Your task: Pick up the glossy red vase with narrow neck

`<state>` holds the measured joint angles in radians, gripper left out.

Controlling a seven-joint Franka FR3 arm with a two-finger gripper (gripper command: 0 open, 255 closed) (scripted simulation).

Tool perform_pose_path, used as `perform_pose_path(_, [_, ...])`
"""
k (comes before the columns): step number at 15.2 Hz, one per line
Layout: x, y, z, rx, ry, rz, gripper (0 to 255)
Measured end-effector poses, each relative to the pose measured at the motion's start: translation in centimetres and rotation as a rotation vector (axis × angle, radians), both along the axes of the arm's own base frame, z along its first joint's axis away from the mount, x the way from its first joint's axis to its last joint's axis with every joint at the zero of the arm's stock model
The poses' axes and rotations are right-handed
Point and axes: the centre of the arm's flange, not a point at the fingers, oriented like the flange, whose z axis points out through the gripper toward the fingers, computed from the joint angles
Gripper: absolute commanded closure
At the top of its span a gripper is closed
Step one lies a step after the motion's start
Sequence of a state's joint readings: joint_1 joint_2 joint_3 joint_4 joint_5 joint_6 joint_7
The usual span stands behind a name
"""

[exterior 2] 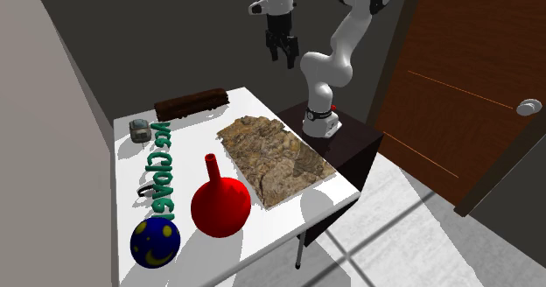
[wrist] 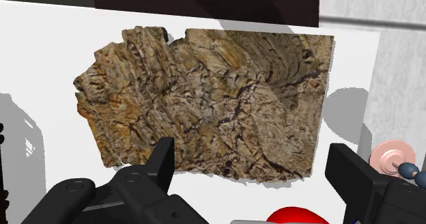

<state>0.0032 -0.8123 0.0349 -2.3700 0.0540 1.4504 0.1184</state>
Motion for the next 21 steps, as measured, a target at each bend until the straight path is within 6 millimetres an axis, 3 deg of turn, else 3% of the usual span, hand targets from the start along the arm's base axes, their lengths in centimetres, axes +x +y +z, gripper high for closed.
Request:
perform_pose_path(2, [0.5,0.2,-0.2,0.000,0.000,-0.001,0])
perform_pose_path(7, [5.6,2.5,-1.7,-0.003,-0.004,-0.009,0])
perform_pose_path(21, [22.2,9.4,-6.1,-0.009,-0.018,-0.034,0])
